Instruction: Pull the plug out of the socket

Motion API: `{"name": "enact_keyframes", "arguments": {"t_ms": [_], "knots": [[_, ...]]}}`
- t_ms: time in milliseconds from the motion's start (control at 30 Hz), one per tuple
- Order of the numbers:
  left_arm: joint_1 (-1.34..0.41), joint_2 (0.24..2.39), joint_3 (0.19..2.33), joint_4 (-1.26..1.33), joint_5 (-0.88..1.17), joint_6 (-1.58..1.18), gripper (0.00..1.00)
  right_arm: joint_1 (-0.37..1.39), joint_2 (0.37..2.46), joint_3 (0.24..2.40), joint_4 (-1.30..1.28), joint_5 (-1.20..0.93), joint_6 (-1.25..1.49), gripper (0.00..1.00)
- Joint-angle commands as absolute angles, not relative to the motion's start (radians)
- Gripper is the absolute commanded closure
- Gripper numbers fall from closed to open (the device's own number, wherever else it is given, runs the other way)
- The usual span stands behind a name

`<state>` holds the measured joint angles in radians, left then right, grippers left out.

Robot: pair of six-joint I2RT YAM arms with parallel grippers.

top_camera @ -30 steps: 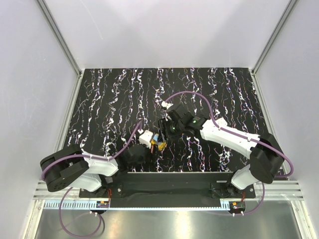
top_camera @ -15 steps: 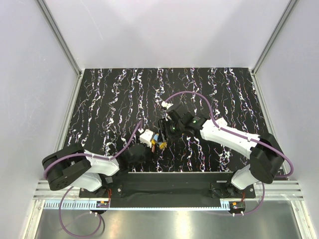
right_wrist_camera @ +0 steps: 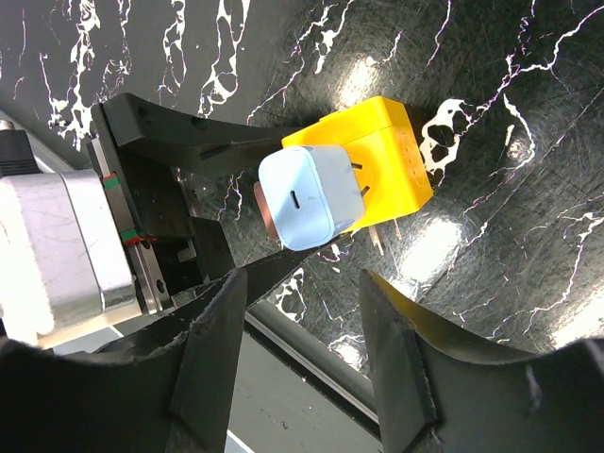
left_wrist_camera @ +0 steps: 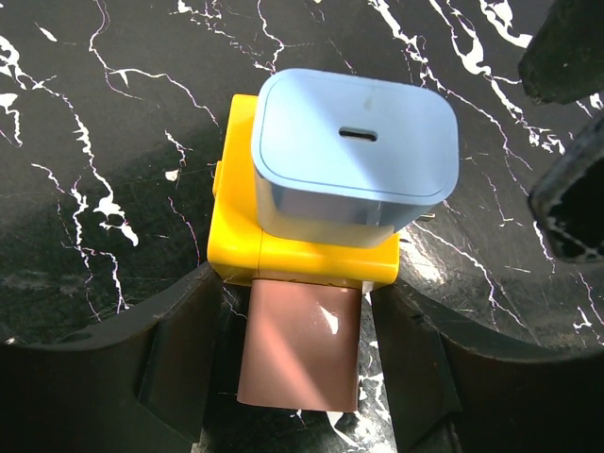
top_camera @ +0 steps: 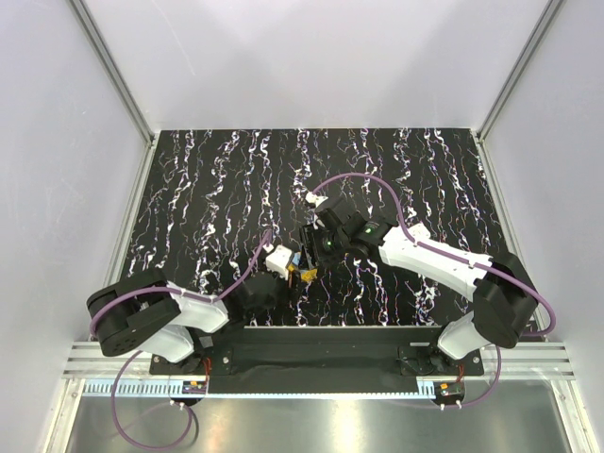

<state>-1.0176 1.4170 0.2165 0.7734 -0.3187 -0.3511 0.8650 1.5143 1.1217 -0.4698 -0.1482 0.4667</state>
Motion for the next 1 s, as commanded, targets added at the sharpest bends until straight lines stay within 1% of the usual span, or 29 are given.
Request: {"name": "enact_keyframes", "arguments": {"t_ms": [0, 100, 133, 233, 633, 767, 967], "knots": [[-1.022, 1.411, 0.232, 0.868, -0.336, -0.333, 0.69, 0.874, 1.494, 1.147, -0.468, -0.132, 0.463, 0.43], [-1.022, 1.405, 0.233, 0.847, -0.324, -0.321, 0.76, 0.873, 1.5, 1.158, -0.494, -0.104, 0.448, 0.46], [-1.022, 1.401, 0.229, 0.845, -0.318, -0.313, 0.8, 0.874, 1.499, 1.163, -0.502, -0.089, 0.442, 0.47], [-1.023, 1.393, 0.213, 0.85, -0.302, -0.305, 0.85, 0.874, 1.506, 1.178, -0.515, -0.065, 0.422, 0.49], [-1.023, 1.37, 0.199, 0.854, -0.273, -0.291, 0.86, 0.91, 1.569, 1.223, -0.495, -0.084, 0.403, 0.5], [-1.023, 1.368, 0.209, 0.844, -0.268, -0.29, 0.86, 0.925, 1.591, 1.23, -0.48, -0.078, 0.402, 0.48], [-1.025, 1.365, 0.212, 0.844, -0.255, -0.29, 0.87, 0.942, 1.614, 1.233, -0.466, -0.035, 0.368, 0.43]]}}
